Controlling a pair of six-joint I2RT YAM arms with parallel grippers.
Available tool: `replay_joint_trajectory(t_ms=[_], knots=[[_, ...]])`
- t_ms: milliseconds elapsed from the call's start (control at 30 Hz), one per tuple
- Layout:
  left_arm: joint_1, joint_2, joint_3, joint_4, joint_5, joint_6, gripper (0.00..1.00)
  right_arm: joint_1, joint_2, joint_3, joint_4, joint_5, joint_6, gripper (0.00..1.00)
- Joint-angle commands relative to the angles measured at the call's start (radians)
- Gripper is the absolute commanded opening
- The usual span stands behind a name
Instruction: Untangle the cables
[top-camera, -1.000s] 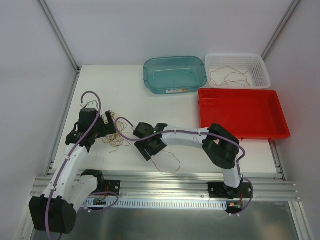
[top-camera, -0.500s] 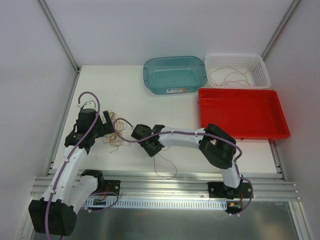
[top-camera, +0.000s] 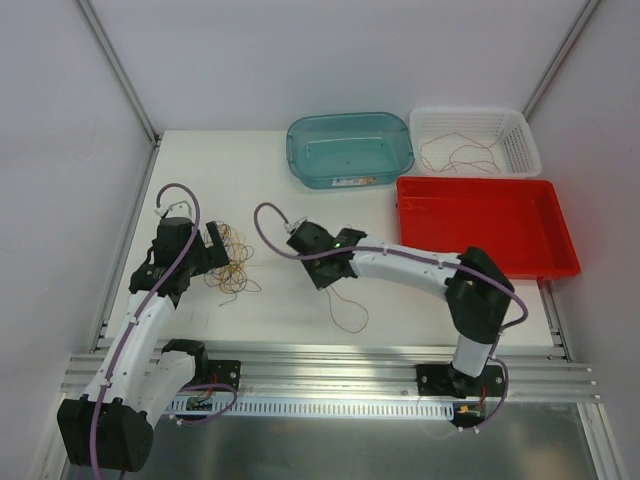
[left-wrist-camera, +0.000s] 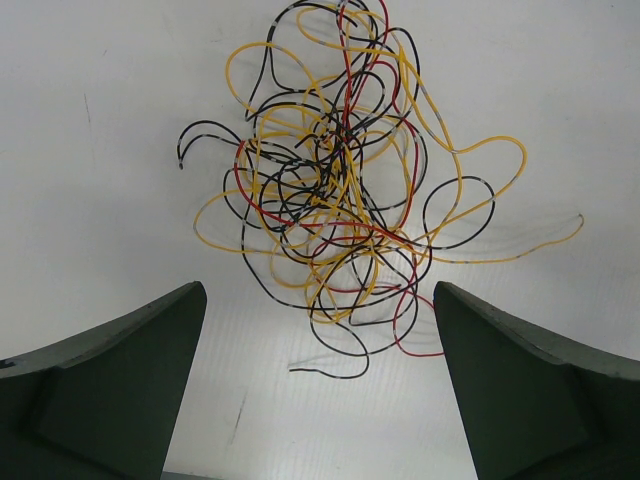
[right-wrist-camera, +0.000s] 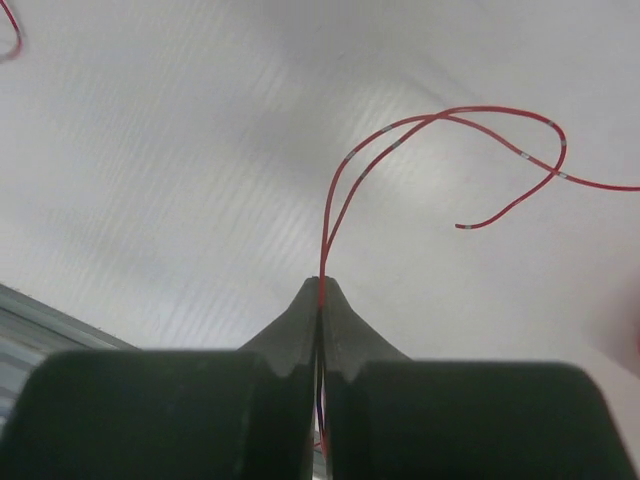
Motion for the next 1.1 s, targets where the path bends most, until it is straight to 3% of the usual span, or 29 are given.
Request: replay_joint_trajectory(t_ms=[0,267,533,800,1067], knots=[[0.001,0.002,0.016,-0.008,-0.009,-0.010,0.99,-0.088,-0.192,0.039,-0.037,0.039,-0.052,0.01],[0.001,0.002,0.016,-0.011,-0.010,-0.008,0.99,-0.358,-0.369,0.231,-0.109,-0.037,-0.158,0.01],[0.001,0.002,0.015,-0.008,-0.006,-0.007,0.99,-0.726,-0.349,0.300,0.070,-0.171,-0.104,0.01],[0.001,0.005,0.013,-0.008,0.000,-0.004,0.99,-0.971,-0.177,0.381,0.383,-0.200,0.028,0.01],[0.001,0.015,0.010,-0.003,0.029,0.004,0.99,-1.123,0.146,0.582,0.563,-0.264,0.121,0.01]])
